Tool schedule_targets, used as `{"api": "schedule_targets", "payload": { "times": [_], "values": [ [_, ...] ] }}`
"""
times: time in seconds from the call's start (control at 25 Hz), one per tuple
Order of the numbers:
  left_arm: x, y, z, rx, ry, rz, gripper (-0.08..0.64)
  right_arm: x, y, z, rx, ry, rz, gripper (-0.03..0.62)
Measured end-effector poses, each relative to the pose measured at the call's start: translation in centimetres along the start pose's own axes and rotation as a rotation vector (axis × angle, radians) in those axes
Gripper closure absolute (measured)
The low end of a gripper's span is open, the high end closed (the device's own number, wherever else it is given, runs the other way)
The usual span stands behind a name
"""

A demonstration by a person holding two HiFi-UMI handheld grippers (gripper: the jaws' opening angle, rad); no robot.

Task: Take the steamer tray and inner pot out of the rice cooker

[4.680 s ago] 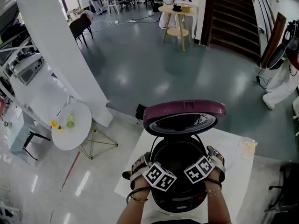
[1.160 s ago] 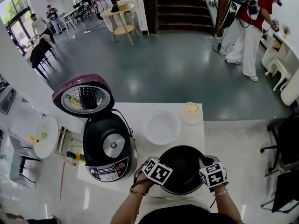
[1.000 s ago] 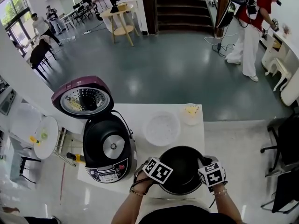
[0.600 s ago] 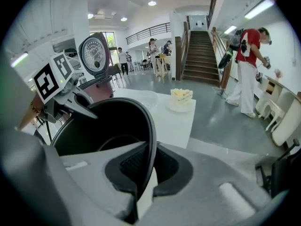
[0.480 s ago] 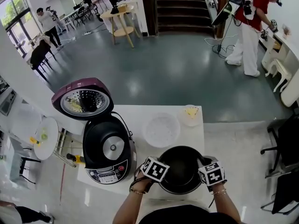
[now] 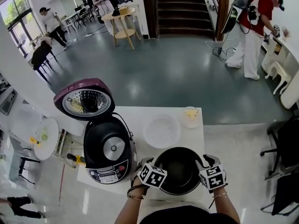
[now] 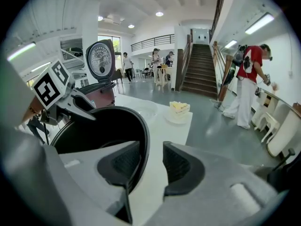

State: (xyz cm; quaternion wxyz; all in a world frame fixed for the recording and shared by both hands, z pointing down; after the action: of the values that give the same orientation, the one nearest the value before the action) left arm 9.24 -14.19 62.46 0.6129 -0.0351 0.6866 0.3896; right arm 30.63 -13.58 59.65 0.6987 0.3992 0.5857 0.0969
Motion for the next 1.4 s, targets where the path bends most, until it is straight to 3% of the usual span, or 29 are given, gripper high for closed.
{"api": "schedule_targets", "payload": {
  "times": [0.16,0.32,0.48,0.68,0.8,0.88,1.0,1.08,1.28,1.4],
  "values": [
    [1.7,-0.6,-0.7,-0.001,0.000,0.047,0.367,0.8,-0.3,-0.1,-0.003,0.013,0.018,0.439],
    [4.5,-1.9,-1.9,0.056,-0.016,0.194,0.367,2.6,-1.6,0.1,-0.008,0.012,0.089,0.436],
    [8.2,-3.4,-2.5,0.084,0.001,0.370,0.367,6.3,-4.5,0.0,-0.037,0.003,0.267,0.450],
    [14.0,-5.8,-2.2,0.085,0.003,0.617,0.367,10.9,-8.0,-0.4,-0.052,0.025,0.496,0.589],
    [17.0,-6.6,-2.0,0.120,-0.002,0.735,0.373,13.2,-9.4,-1.0,-0.050,0.047,0.620,0.589],
    [19.5,-7.2,-1.4,0.122,-0.007,0.835,0.395,15.1,-10.6,-1.3,-0.032,0.078,0.696,0.589],
    [23.2,-8.3,-0.6,0.089,-0.077,0.975,0.489,16.9,-11.7,-1.5,-0.014,0.110,0.755,0.589],
    [24.4,-8.6,-0.3,0.084,-0.118,1.007,0.561,17.4,-11.8,-1.6,-0.014,0.114,0.763,0.589],
    [24.1,-8.2,0.1,0.070,-0.111,0.985,0.561,17.6,-11.7,-2.1,-0.012,0.101,0.764,0.589],
    [24.2,-7.8,0.2,0.099,-0.107,0.985,0.561,17.8,-11.6,-2.5,-0.008,0.074,0.763,0.589]
  ]
}}
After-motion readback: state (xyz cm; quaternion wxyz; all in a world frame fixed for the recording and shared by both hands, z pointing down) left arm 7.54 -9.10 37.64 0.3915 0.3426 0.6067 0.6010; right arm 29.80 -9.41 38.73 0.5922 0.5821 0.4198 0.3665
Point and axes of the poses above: the fingertips, and each gripper's own axes: x backward along the fingers, z to its right, y out of its underside, the point moved 3 cm from there along x, backward along the fingers, and after that the axes turned 2 degrees about -z, right-handed, at the moved point
